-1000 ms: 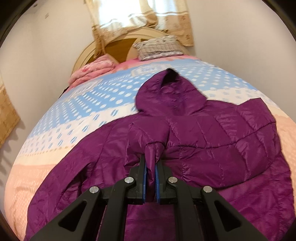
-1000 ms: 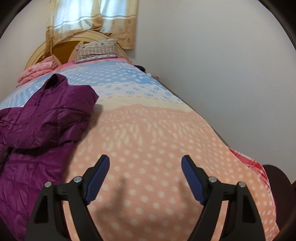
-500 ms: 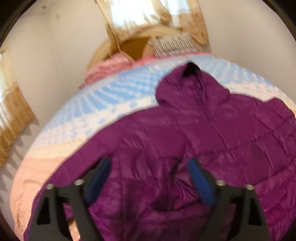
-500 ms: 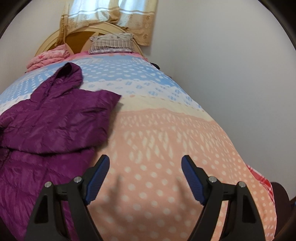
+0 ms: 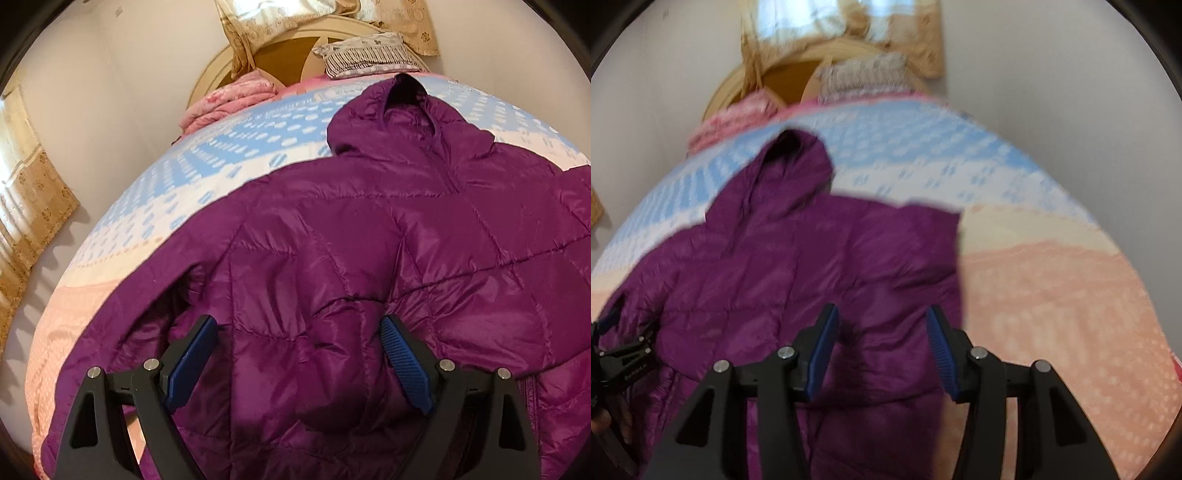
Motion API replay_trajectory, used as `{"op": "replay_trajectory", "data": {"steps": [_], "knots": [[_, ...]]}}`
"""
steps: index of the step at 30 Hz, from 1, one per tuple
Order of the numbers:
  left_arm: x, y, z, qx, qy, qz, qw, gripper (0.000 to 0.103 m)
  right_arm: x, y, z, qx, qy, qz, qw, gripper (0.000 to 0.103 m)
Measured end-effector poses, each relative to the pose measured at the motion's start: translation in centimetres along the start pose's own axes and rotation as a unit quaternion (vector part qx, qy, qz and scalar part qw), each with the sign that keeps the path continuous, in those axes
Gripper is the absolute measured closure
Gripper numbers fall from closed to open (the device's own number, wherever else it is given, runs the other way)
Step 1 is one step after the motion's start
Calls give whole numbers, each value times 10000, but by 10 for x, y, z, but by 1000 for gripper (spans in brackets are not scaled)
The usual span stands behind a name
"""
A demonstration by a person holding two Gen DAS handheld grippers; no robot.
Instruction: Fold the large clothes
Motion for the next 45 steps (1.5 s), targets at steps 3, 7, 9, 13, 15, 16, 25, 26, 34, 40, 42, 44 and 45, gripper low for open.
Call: {"op": "replay_trajectory", "data": {"steps": [3, 7, 9, 13, 15, 16, 25, 26, 34, 40, 42, 44, 45], "knots": [[-3, 0, 6, -137, -52, -99, 9998, 10, -14, 0, 18, -105, -111, -40, 9999, 50], [-5, -5, 12, -370, -138, -293, 9988, 7, -18, -4, 21, -290, -47, -159, 9994, 50], [-7, -7, 14, -499, -184, -407, 9978, 5, -18, -3, 23, -360, -24, -222, 9991, 50], [-9, -7, 15, -642, -255, -526, 9962, 4, -18, 1, 21, -439, 0, -269, 9987, 50], [-10, -10, 13, -721, -353, -524, 9954, 4, -18, 1, 20, -512, -24, -326, 9982, 49], [-10, -15, 9, -715, -385, -511, 9954, 4, -18, 0, 19, -514, -77, -339, 9981, 47], [-24, -111, -42, -118, 373, -198, 9990, 4, -33, -15, -46, -179, 348, -19, 9992, 13], [-25, -121, -42, -59, 403, -175, 9990, 4, -39, -24, -50, -146, 372, -71, 9992, 13], [-71, -250, -51, 961, 211, -673, 9929, 4, -78, -97, -81, 565, 493, -617, 9953, 13], [-181, -364, -53, 1578, -588, -1413, 9755, 4, -99, -104, -85, 400, 609, -850, 9937, 13], [-215, -387, -56, 1511, -841, -1734, 9695, 4, -102, -103, -82, 401, 571, -817, 9942, 13], [-233, -398, -62, 1312, -888, -2039, 9661, 4, -104, -101, -83, 390, 579, -792, 9944, 13], [-238, -398, -64, 1231, -879, -2143, 9650, 4, -106, -101, -83, 377, 590, -776, 9945, 13]]}}
Point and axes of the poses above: each gripper's, at about its wrist camera, not at the fingertips, and z roughly the way its jaws point, y to its right, x to its top, the point moved 9 cm from there along z, roughly the way its jaws point, and after that the axes turned 2 degrees about -y, right-handed, at the moved point
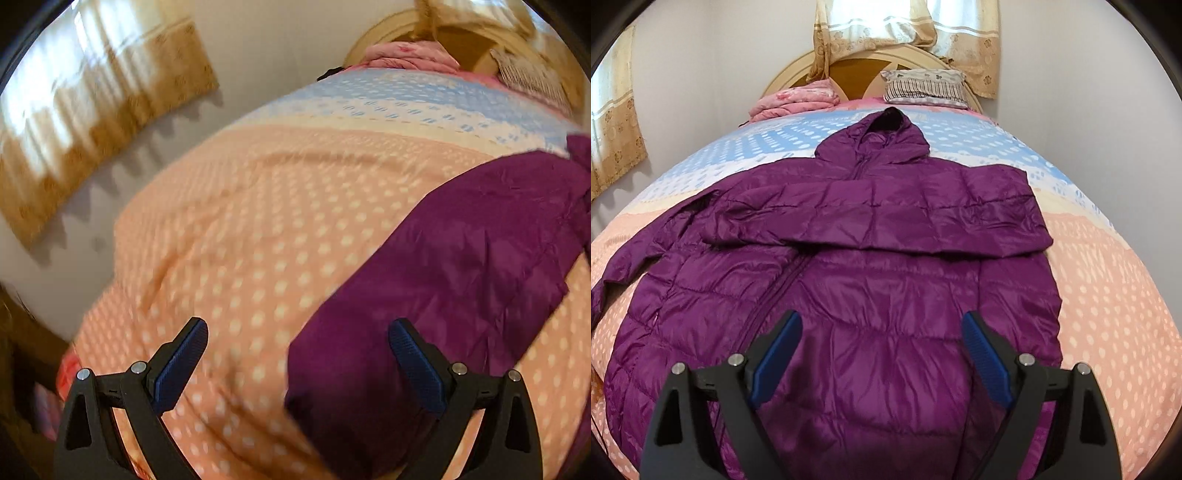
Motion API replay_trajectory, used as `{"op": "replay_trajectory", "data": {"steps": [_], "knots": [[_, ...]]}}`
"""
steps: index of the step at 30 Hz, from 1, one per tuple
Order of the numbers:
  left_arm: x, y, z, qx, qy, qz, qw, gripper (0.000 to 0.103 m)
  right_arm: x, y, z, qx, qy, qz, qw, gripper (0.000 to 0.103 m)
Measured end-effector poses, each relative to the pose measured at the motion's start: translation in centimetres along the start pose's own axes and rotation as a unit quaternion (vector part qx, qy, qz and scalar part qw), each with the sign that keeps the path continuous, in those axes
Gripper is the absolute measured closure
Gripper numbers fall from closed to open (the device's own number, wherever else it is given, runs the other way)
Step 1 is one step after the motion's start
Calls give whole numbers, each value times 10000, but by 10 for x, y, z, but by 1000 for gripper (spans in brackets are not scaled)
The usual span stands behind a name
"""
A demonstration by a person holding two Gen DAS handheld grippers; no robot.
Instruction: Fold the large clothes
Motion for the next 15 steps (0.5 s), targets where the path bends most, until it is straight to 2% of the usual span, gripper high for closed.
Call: {"op": "replay_trajectory", "data": {"steps": [3, 6, 7, 8, 11, 12, 14, 15], "knots": [[-8, 8, -10, -402, 0, -207, 9990, 4, -7, 1, -9, 11, 9, 36, 10000, 13], [-16, 32, -7, -998, -247, -264, 9944, 7, -10, -2, -14, 24, 27, -1, 10000, 13], [-17, 39, -4, -1024, -290, -223, 9941, 15, -10, -3, -16, 26, 40, -15, 10000, 13], [-17, 46, 0, -1030, -301, -122, 9941, 48, -10, -3, -18, 37, 55, -25, 10000, 13], [-7, 49, -9, -978, -61, 20, 9952, 95, -7, 3, -26, 20, 153, -31, 9999, 13], [1, 44, -14, -810, 56, 59, 9967, 96, -5, 7, -29, -3, 198, -32, 9998, 13], [27, 23, -29, -228, 419, 39, 9989, 96, 0, 20, -34, -102, 268, -7, 9996, 13], [43, 18, -39, -110, 632, 7, 9979, 96, 3, 27, -35, -174, 287, 18, 9994, 13]]}}
Point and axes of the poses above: each gripper's, at about its wrist camera, not at the fingertips, and z roughly the way its jaws point, y to its right, x to its top, the point moved 9 cm from there along z, roughly the way its jaws point, and after that the axes turned 2 degrees about -y, right-handed, at the moved point
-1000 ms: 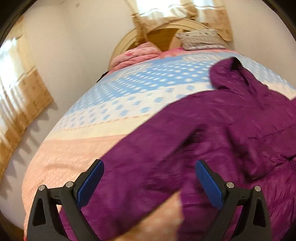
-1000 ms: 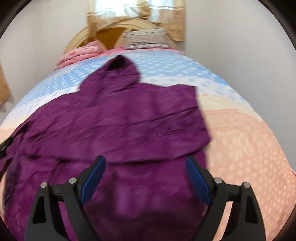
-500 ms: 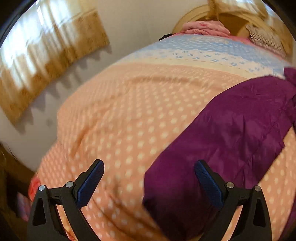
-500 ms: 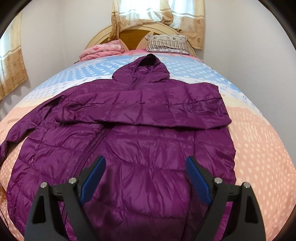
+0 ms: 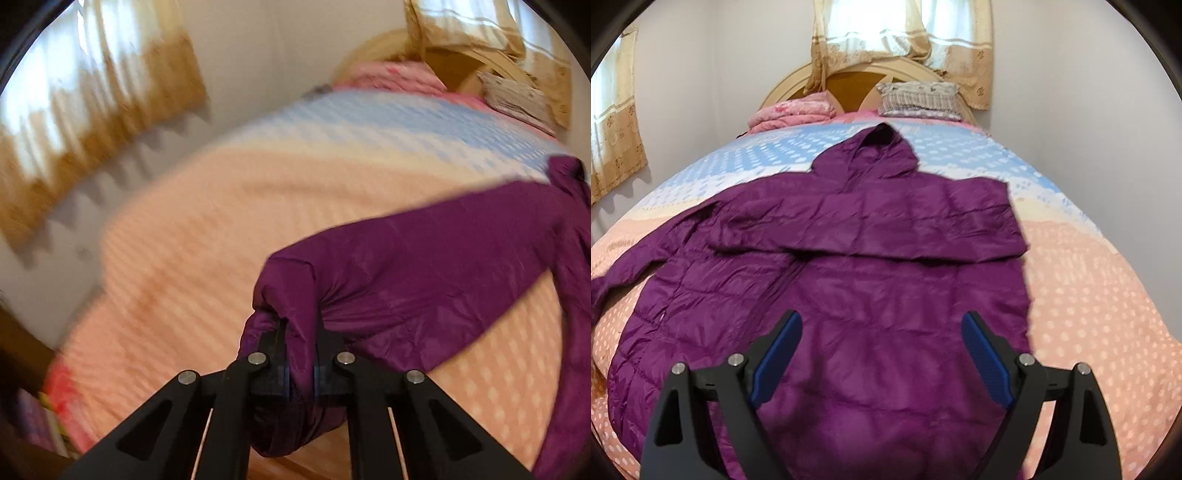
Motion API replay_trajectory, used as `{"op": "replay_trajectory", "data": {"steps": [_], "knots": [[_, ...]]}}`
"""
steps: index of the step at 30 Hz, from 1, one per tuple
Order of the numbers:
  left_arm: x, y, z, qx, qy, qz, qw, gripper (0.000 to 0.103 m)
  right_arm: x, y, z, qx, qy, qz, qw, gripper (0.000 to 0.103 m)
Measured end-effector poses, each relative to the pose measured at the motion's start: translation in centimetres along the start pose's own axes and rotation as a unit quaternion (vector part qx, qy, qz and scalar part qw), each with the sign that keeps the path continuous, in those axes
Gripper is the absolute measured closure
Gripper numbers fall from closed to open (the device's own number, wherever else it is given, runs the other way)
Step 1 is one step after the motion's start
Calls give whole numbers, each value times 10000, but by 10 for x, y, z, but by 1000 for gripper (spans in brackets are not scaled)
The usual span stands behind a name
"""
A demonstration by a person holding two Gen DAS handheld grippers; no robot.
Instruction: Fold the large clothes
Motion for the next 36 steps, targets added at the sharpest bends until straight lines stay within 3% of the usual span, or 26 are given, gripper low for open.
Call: {"op": "replay_trajectory", "data": {"steps": [3, 4, 10, 15, 22, 23, 24, 26, 27, 30, 33, 36], "knots": [[44, 8, -29, 232, 565, 167, 9980, 97, 7, 29, 1, -223, 55, 176, 9996, 13], [60, 24, -45, 159, 826, 289, 9960, 97, 9, 36, 2, -274, 64, 214, 9994, 13], [96, 147, -111, -892, 1520, 947, 9798, 97, 12, 74, 8, -544, 62, 441, 9975, 13], [76, 273, -146, -1724, 1663, 1604, 9575, 98, 1, 98, 7, -624, 36, 648, 9959, 13], [26, 398, -174, -2581, 1443, 2211, 9293, 94, -20, 114, 14, -566, -14, 937, 9940, 13], [20, 409, -177, -2700, 1357, 2236, 9267, 86, -22, 114, 15, -548, -32, 950, 9940, 13], [14, 418, -181, -2872, 1284, 2238, 9225, 64, -24, 114, 16, -526, -48, 956, 9940, 13], [9, 432, -191, -2858, 1425, 2202, 9217, 30, -26, 113, 16, -490, -36, 951, 9942, 13], [7, 433, -198, -2803, 1576, 2163, 9219, 24, -26, 112, 16, -474, -26, 945, 9944, 13], [6, 433, -210, -2962, 1647, 2222, 9142, 17, -27, 110, 17, -448, -28, 909, 9948, 13], [15, 413, -201, -2838, 1722, 2183, 9177, 17, -25, 108, 13, -451, -45, 870, 9952, 13], [26, 378, -188, -2668, 1787, 1962, 9265, 16, -13, 97, 3, -302, 40, 785, 9964, 13]]}}
Point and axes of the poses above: each gripper's, at about its wrist camera, not at the fingertips, and z roughly the way its jaws point, y to its right, x to its top, the point moved 9 cm from there along z, roughly the way its jaws point, and after that the axes turned 2 degrees about -y, right-handed, at the moved point
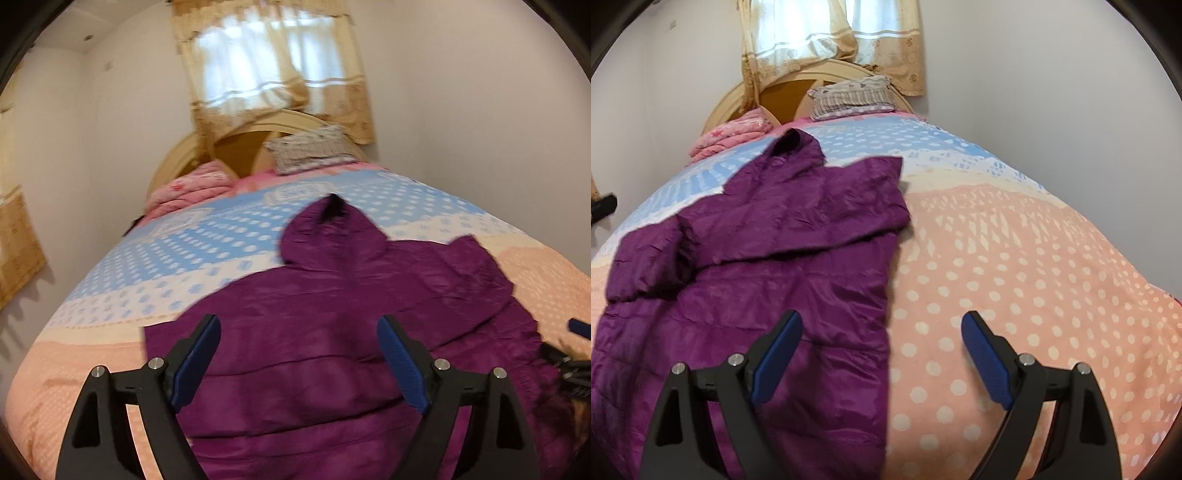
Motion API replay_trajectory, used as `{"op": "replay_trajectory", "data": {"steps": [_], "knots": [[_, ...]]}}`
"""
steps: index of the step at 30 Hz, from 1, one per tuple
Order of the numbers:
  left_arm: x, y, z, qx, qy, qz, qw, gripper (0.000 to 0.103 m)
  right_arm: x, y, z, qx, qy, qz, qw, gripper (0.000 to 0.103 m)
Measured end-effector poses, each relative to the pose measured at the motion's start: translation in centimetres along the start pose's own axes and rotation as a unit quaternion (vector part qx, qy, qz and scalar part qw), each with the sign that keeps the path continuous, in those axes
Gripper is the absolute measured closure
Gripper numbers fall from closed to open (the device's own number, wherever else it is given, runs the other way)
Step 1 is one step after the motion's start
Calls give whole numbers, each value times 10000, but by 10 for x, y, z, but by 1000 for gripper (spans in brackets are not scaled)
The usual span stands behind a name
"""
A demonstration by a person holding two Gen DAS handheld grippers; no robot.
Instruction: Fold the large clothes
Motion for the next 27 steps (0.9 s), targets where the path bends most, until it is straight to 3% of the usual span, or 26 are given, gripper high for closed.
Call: {"op": "replay_trajectory", "data": {"steps": [3, 6, 8, 12, 17, 18, 19, 20, 21, 27], "knots": [[-11, -49, 3, 521, -13, -192, 9985, 15, 13, -23, -8, 244, -26, -169, 9996, 13], [-37, -96, 26, 1163, -460, -300, 9917, 15, 27, -58, -4, 773, -180, -235, 9966, 11], [-57, -120, 41, 1363, -765, -520, 9863, 15, 34, -80, 5, 1000, -275, -251, 9943, 11], [-86, -155, 59, 1524, -1155, -985, 9766, 15, 44, -129, 31, 1253, -491, -436, 9899, 11], [-106, -176, 70, 1462, -1393, -1255, 9713, 15, 44, -179, 61, 1670, -808, -508, 9813, 12], [-110, -179, 72, 1435, -1435, -1307, 9704, 15, 40, -188, 69, 1818, -958, -477, 9775, 24], [-113, -180, 72, 1413, -1454, -1328, 9702, 15, 34, -195, 75, 2021, -1164, -439, 9714, 56], [-113, -181, 74, 1387, -1478, -1346, 9699, 15, 27, -201, 82, 2234, -1430, -361, 9635, 80], [-115, -184, 74, 1374, -1495, -1372, 9695, 15, 25, -203, 83, 2285, -1477, -279, 9619, 95], [-113, -189, 73, 1413, -1499, -1384, 9687, 15, 43, -164, 47, 2102, -712, -177, 9749, 95]]}}
Point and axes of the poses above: each gripper's, at about its wrist camera, not at the fingertips, and z roughly the way its jaws point, y to its right, x to its top, the point moved 9 cm from there along z, roughly the way its jaws point, and after that the axes turned 2 degrees about -y, right-handed, at the moved point
